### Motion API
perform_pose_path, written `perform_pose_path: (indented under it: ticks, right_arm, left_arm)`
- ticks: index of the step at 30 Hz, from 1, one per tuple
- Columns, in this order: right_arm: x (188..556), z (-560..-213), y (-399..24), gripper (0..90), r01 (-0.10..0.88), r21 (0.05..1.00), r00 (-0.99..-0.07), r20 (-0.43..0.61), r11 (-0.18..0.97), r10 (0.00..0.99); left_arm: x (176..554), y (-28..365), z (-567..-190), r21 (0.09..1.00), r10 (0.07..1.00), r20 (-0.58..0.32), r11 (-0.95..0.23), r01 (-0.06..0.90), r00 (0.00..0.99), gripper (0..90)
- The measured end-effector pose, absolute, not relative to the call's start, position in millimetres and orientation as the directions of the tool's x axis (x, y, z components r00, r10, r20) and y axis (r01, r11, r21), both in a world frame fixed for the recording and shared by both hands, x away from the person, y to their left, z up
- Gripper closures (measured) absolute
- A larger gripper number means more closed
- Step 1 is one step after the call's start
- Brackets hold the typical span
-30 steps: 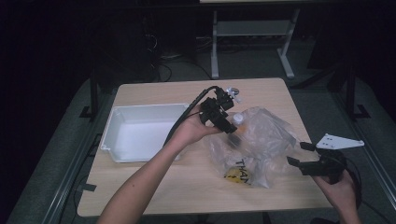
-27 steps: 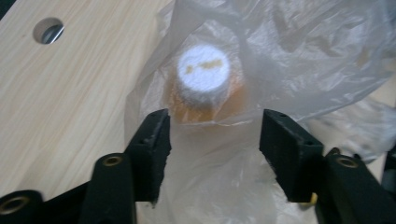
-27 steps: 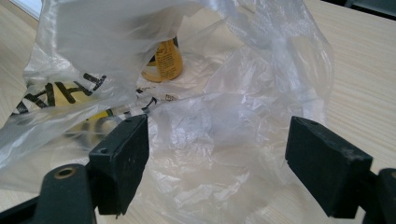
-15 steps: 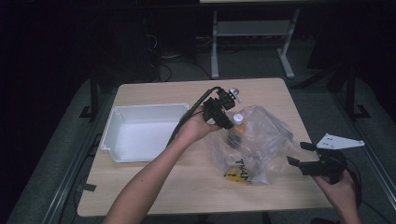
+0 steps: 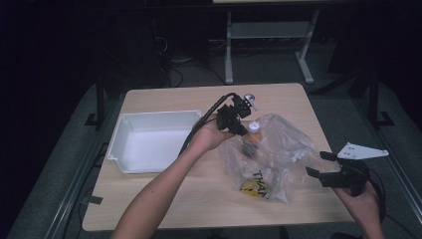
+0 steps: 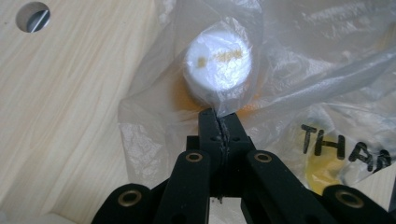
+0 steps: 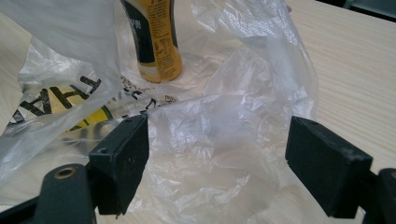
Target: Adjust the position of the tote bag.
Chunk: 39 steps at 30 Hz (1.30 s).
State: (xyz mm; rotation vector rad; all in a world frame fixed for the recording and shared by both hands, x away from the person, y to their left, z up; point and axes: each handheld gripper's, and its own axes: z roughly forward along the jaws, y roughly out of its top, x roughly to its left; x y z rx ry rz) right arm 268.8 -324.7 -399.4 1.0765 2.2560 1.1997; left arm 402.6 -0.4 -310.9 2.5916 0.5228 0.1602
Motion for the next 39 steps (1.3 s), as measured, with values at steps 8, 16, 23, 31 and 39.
perform_pose_path:
  ticks: [8, 16, 23, 31, 39]
  right_arm:
    - [268.0, -398.8, -324.9, 21.2, 0.452, 0.821, -0.640, 0.027, 0.348, 0.768]
    - [268.1, -398.6, -324.0, 21.2, 0.451, 0.821, -0.639, 0.022, 0.351, 0.769]
    - [268.4, -399.1, -323.4, 21.3, 0.452, 0.818, -0.639, 0.017, 0.357, 0.769]
    - [268.0, -398.3, -324.3, 21.3, 0.451, 0.821, -0.632, 0.016, 0.350, 0.775]
    - [265.7, -395.1, -328.3, 22.1, 0.439, 0.835, -0.617, 0.011, 0.332, 0.787]
  left_arm:
    - [407.4, 17.0, -307.7, 0.510, 0.444, 0.013, -0.774, 0.375, 0.896, 90.0]
    - [418.6, 43.0, -315.9, 0.496, 0.511, -0.002, -0.746, 0.445, 0.859, 90.0]
    - [422.7, 63.1, -325.8, 0.474, 0.540, -0.003, -0.740, 0.477, 0.842, 90.0]
    - [423.7, 79.5, -338.0, 0.454, 0.567, -0.012, -0.731, 0.510, 0.824, 90.0]
    - [424.1, 88.0, -345.3, 0.442, 0.577, -0.022, -0.727, 0.526, 0.817, 90.0]
